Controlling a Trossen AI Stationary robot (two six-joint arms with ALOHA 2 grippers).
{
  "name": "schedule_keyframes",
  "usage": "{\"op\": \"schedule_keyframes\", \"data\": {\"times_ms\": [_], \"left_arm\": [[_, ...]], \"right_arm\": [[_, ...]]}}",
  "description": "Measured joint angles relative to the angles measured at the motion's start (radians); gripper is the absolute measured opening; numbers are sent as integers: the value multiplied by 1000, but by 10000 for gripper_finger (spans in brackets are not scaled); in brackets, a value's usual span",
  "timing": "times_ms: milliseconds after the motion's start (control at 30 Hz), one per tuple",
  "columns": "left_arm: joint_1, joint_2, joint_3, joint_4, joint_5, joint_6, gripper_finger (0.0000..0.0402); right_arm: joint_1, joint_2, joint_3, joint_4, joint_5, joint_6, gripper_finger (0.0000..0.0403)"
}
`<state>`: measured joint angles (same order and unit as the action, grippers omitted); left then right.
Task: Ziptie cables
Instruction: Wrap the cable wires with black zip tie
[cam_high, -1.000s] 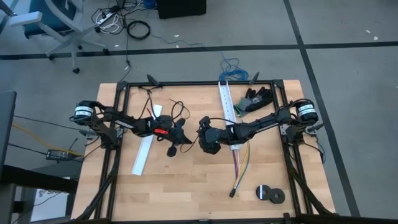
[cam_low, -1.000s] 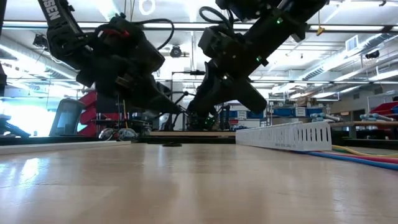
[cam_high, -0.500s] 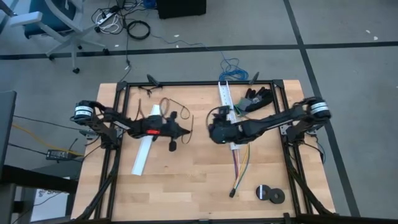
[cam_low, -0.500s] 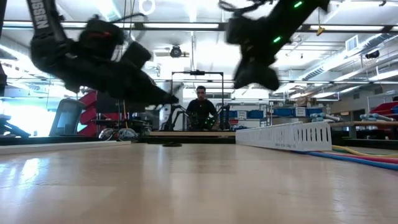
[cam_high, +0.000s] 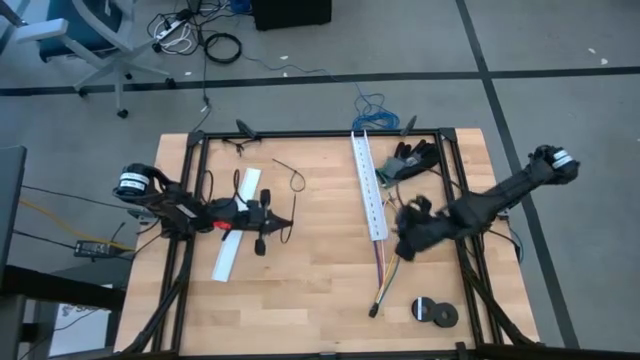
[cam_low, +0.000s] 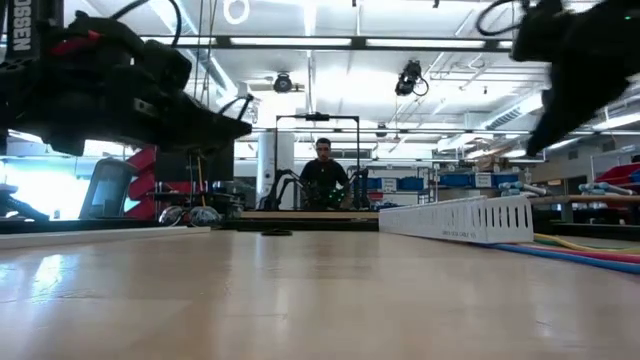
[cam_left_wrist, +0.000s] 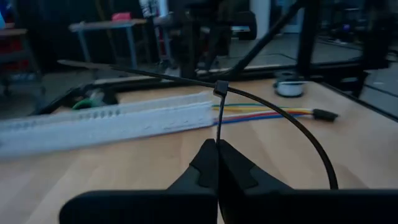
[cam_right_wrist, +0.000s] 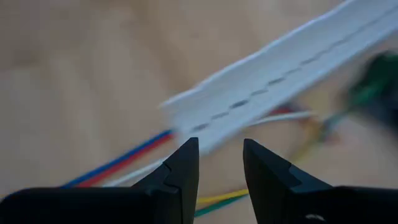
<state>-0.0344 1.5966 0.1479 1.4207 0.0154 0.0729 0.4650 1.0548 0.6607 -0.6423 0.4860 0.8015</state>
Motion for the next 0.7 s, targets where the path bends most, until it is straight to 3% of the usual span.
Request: {"op": "schedule_keyframes", "data": {"times_ms": [200, 367, 700], "left_arm": [[-97, 0, 35, 3, -10, 55, 1], [-145, 0, 56, -4, -51, 56, 1], [-169, 0, 58, -84, -123, -3, 1]], "right_arm": [[175, -52, -182, 387, -1, 98, 111], [201, 30, -299, 700, -46, -88, 111], [142, 304, -133, 714, -301, -541, 111]]}}
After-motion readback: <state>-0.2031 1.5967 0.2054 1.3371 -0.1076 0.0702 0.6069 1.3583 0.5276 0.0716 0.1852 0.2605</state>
